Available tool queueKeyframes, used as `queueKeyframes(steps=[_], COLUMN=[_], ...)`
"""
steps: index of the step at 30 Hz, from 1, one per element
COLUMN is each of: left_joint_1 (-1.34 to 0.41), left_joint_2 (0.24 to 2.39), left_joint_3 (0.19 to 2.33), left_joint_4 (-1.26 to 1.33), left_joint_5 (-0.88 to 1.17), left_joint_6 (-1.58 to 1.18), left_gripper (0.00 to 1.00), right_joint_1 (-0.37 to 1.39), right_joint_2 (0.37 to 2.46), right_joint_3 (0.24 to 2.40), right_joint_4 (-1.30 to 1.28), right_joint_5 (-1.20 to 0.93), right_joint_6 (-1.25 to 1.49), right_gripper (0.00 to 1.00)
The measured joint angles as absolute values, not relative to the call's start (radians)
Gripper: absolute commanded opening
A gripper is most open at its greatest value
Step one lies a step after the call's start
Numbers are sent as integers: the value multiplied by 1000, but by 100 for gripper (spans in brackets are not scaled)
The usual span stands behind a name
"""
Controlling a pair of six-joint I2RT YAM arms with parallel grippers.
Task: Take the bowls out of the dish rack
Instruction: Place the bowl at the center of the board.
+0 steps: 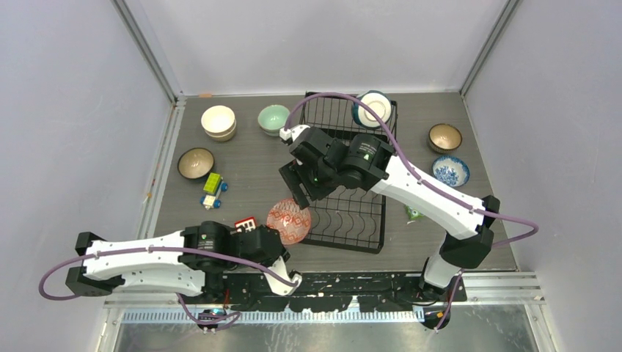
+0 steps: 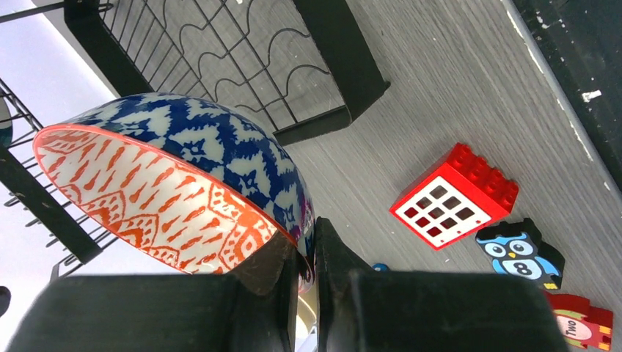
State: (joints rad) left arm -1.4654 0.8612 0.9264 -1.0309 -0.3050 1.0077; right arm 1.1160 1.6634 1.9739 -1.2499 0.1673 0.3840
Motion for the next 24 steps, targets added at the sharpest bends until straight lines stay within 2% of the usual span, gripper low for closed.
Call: queueKeyframes(steps=[19,24], left_joint_1=[-1482,-1482], left_joint_2=[868,868], left_joint_3=[926,926], left_joint_4=[-1031,-1031], left_joint_5=[-341,-342], left_joint_6=[1011,1009], left_gripper=[0,0], right_joint_1=[1160,1166], right_joint_2=[1704,1708], right_joint_3=[1884,1851], right_joint_4=[-1190,-1171], right_joint_5=[209,210], right_joint_6=[430,435], right_gripper=[61,55])
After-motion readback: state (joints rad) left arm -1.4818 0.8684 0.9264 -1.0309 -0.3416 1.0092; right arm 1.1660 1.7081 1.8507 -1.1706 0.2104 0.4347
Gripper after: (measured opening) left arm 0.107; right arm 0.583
